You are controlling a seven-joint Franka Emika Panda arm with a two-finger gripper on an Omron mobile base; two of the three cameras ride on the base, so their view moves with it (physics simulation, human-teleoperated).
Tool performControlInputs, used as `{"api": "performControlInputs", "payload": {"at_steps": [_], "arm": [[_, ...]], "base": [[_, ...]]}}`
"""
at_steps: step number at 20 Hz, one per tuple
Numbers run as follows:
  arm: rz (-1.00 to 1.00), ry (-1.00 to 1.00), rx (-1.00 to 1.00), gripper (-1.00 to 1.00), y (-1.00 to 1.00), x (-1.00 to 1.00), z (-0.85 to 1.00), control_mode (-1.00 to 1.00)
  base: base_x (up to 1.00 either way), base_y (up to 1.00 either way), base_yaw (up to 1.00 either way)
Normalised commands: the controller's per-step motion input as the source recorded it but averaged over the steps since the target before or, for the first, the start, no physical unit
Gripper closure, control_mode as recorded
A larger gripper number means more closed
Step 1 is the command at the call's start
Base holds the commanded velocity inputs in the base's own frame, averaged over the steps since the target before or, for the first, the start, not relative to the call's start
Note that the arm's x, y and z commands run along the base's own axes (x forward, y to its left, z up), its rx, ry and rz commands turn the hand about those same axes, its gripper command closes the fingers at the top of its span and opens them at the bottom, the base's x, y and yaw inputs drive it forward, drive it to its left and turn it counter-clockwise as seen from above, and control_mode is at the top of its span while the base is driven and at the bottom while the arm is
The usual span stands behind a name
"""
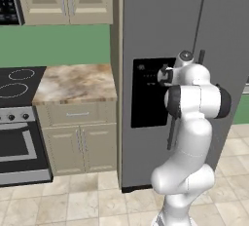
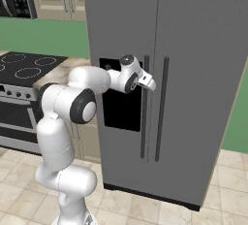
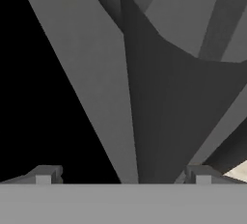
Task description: Store the kebab skewer in the freezer for long-term storage. Close the freezer door after placing the cooked food.
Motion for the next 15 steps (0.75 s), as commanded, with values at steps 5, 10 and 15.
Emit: {"api": "performControlInputs", "payload": {"at_steps": [5, 10, 15], "arm": [[0.12, -0.06, 0.00, -1.00, -0.37, 0.57, 0.00, -1.00], [0.15, -0.01, 0.00, -1.00, -0.41, 0.64, 0.00, -1.00], [0.11, -0.06, 0.00, -1.00, -0.19, 0.32, 0.00, -1.00]], "base": [[0.00, 0.00, 0.00], [0.00, 0.00, 0.00], [0.00, 0.00, 0.00]]}}
